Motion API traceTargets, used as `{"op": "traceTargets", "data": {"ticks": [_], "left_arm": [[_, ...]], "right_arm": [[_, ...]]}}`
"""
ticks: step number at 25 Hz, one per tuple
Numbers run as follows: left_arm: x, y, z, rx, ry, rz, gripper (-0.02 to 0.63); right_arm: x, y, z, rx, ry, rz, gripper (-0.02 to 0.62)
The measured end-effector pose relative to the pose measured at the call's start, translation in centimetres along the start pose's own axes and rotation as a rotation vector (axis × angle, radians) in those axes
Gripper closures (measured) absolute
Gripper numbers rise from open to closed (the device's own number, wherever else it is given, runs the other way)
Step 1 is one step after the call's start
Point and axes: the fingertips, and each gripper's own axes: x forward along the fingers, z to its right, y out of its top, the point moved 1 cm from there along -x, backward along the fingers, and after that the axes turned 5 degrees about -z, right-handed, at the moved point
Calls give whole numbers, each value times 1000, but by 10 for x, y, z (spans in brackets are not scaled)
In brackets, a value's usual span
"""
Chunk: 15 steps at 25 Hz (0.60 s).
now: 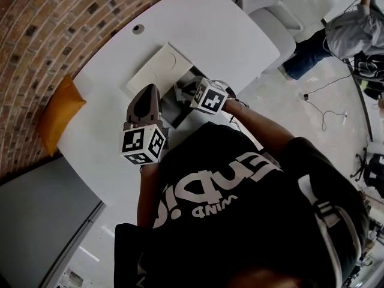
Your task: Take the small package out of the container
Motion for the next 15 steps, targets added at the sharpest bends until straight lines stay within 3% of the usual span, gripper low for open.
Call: {"op": "traceTargets", "data": {"ticks": [6, 15], "left_arm": [[0, -1, 4, 1, -2, -3, 598], [0, -7, 16, 4, -12, -10, 598]], "right_arm": [[-27, 11, 0, 86, -27, 118, 586], [-74, 26, 4, 133, -117, 264, 586]]}}
